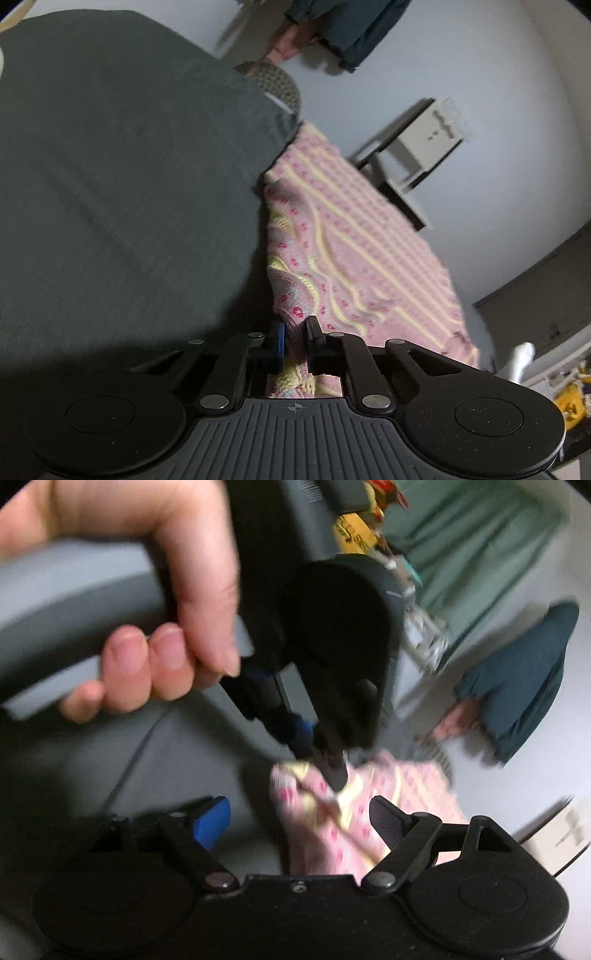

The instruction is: Fold clothes

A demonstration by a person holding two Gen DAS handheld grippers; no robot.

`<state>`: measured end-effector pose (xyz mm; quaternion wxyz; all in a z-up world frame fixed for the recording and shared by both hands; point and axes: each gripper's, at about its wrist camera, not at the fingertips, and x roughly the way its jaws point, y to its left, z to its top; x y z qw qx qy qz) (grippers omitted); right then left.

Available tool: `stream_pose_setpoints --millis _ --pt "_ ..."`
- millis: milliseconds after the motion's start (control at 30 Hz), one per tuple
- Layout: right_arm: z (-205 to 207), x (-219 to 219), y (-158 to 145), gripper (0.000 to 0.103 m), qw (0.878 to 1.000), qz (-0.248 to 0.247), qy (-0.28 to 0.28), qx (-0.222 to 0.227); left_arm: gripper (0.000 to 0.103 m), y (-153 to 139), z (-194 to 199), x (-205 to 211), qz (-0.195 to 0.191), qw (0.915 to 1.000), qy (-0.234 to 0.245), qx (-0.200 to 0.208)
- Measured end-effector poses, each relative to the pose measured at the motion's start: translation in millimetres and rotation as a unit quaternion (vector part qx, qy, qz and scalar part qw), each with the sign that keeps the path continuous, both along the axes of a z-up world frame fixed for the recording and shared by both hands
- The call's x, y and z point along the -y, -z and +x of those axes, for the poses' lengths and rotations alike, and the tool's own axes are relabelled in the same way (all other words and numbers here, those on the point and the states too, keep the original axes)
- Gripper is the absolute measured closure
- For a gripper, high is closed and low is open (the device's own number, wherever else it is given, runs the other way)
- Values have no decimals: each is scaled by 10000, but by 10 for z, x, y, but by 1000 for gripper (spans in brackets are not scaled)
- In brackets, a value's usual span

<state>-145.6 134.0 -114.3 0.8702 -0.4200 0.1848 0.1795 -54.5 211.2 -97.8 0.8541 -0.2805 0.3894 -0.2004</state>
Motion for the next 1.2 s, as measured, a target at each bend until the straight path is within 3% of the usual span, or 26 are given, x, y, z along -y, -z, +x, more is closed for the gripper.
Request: stream_pose_setpoints --millis 100,133,300,333,400,467,533,667,733,800,867,967,1033,1133,1200 --pt "106 -136 90 25 9989 -408 -56 240 92 40 19 -7 -106 9998 143 -74" --pt "133 -159 110 40 9985 -488 -51 242 92 68 22 -30 -227 9996 71 -149" --pt "276 -138 112 75 9985 -382 363 -109 89 198 8 -279 -976 9923 -548 -536" --pt "287 -108 86 87 9986 -256 441 -146 86 214 -1 -316 -1106 9905 -605 -545" --pt "277 -10 -34 88 9979 249 601 -71 74 222 -26 -346 -1166 9890 -711 -575" --pt "280 96 -176 88 9942 733 786 -56 31 228 -45 -324 -1156 9886 -741 -618" --pt "302 203 -313 88 9890 1100 973 -156 19 237 -56 -273 -1219 9876 -735 -664" --pt "368 333 -451 88 9841 1354 1101 -323 19 353 -47 -110 -2219 9701 -615 -762" --pt "388 302 -493 88 9852 1337 1001 -376 20 420 -38 -6 -2386 9662 -662 -713" --pt "414 329 -486 88 9876 1207 923 -381 21 481 5 67 -2273 9688 -717 -687" --pt "430 397 -528 87 9866 1348 732 -555 50 545 52 105 -2228 9695 -737 -704" --pt "375 530 -625 81 9845 1442 349 -939 71 647 112 191 -2395 9654 -510 -893" --pt "310 698 -718 75 9820 1476 130 -1171 82 648 120 255 -2208 9706 -455 -846" --pt "235 961 -961 56 9766 1631 128 -1397 87 585 95 311 -1836 9791 -494 -716" --pt "342 1124 -1229 48 9661 2044 328 -1540 87 513 82 342 -1529 9849 -523 -620"
